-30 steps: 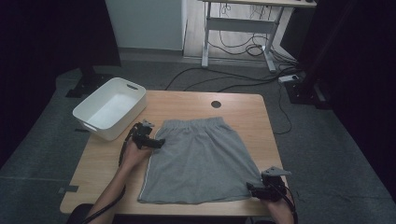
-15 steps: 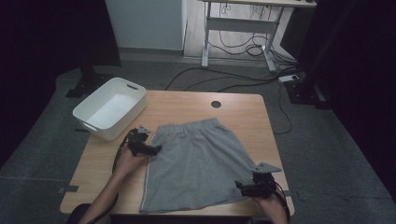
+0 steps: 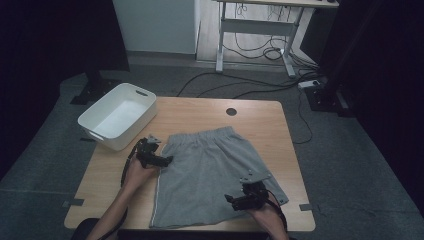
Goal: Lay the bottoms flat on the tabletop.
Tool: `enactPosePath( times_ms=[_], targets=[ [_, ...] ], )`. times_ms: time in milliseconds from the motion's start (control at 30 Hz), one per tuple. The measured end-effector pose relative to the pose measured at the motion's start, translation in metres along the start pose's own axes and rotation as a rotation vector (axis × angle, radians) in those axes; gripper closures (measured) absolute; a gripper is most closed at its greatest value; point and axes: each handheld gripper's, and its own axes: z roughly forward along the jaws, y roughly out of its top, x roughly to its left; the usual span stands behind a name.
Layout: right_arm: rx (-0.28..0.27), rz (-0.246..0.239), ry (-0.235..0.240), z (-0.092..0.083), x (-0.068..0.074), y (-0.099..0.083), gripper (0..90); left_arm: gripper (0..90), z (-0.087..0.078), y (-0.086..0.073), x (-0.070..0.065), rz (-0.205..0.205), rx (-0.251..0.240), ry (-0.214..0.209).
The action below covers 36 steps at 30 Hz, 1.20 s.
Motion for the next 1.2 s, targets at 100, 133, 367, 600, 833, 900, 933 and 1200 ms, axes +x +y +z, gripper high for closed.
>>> enactPosePath(
  times_ms=[100, 133, 367, 600, 833, 900, 933, 1200],
  targets=[
    [0.010, -0.028, 0.041, 0.012, 0.012, 0.009, 11.7, 1.3, 0.000, 0.000, 0.000, 0.001, 0.000, 0.000],
    [0.011, -0.033, 0.053, 0.016, 0.015, 0.011, 11.7, 1.3, 0.000, 0.000, 0.000, 0.001, 0.000, 0.000],
    [0.012, -0.062, 0.130, 0.039, 0.038, 0.028, 11.7, 1.2, 0.000, 0.000, 0.000, 0.003, -0.002, -0.003],
    [0.044, -0.114, 0.196, 0.060, 0.062, 0.042, 11.8, 1.1, 0.001, 0.000, 0.001, 0.006, -0.001, -0.006],
    [0.061, -0.165, 0.270, 0.078, 0.088, 0.051, 11.9, 1.1, 0.001, 0.001, 0.001, 0.010, -0.001, -0.006],
    [0.065, -0.182, 0.288, 0.083, 0.095, 0.053, 11.9, 1.0, 0.001, 0.001, 0.001, 0.010, 0.001, -0.006],
    [0.066, -0.186, 0.297, 0.085, 0.098, 0.054, 11.9, 1.1, 0.001, 0.001, 0.001, 0.010, 0.000, -0.007],
    [0.079, -0.261, 0.371, 0.103, 0.131, 0.063, 11.9, 0.9, 0.001, 0.001, 0.001, 0.012, 0.001, -0.009]
  ],
)
